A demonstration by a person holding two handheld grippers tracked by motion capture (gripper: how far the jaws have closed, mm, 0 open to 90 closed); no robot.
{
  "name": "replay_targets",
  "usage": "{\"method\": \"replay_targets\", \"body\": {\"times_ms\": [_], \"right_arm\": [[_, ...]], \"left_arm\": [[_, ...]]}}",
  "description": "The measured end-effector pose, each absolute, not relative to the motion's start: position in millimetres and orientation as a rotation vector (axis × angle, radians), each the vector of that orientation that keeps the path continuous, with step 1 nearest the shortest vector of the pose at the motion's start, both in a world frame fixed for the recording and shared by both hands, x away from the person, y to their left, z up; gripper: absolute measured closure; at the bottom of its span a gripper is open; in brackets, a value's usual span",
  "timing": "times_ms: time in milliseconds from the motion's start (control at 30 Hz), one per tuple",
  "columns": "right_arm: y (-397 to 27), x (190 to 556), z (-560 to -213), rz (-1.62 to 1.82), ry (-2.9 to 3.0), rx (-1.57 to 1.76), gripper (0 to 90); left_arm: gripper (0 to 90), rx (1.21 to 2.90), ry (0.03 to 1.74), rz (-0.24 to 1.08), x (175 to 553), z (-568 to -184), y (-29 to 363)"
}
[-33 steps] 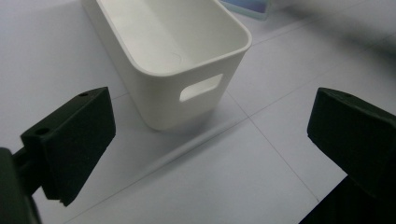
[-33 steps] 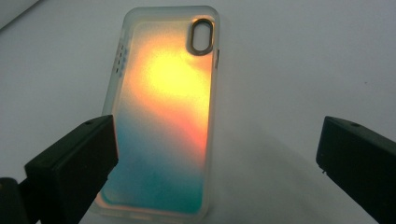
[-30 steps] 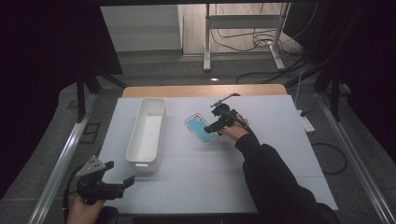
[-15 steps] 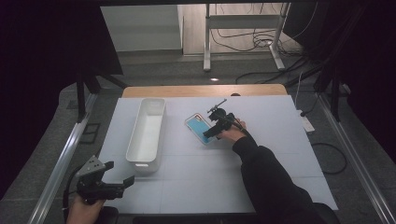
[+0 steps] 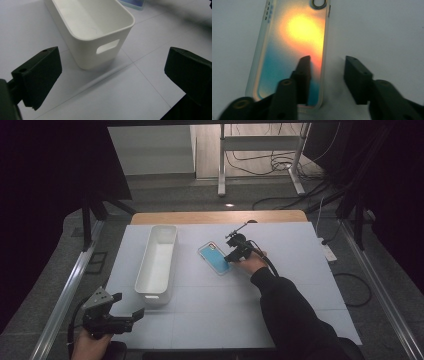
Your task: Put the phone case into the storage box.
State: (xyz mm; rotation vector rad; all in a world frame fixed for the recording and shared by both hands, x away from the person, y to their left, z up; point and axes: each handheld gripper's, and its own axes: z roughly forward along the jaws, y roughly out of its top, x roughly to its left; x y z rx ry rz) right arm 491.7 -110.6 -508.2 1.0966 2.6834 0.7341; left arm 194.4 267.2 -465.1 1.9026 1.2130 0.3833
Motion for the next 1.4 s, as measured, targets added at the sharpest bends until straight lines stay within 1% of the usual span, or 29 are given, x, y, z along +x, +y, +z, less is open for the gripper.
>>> {"method": "replay_targets", "body": {"times_ms": [67,100,133,200,400,600,767,1400], "right_arm": [[-111.7,492.6,-507.6,0.74,2.697,1.121,75.4],[-111.7,492.6,-507.6,0.74,2.697,1.121,75.4],[-112.2,493.0,-507.7,0.768,2.721,1.157,82.1],[-111.3,493.0,-506.9,0.746,2.705,1.169,86.1],[-108.1,491.3,-505.7,0.716,2.694,1.165,87.6],[-115.6,492.2,-506.5,0.763,2.689,1.238,87.9],[-120.4,490.8,-506.2,0.774,2.674,1.237,88.0],[-126.3,469.3,-484.8,0.873,2.659,1.13,87.9]], "left_arm": [[2.1,1.904,1.214,0.384,194.5,-465.1,267.1],[2.1,1.904,1.214,0.384,194.5,-465.1,267.1],[2.1,1.904,1.214,0.384,194.5,-465.1,267.1],[2.2,1.905,1.216,0.385,194.5,-465.1,266.9],[2.2,1.906,1.216,0.385,194.5,-465.1,266.9],[2.2,1.904,1.215,0.39,194.3,-465.0,266.9],[2.2,1.903,1.214,0.393,194.2,-464.9,266.8],[2.1,1.895,1.224,0.372,195.2,-465.0,268.5]]}}
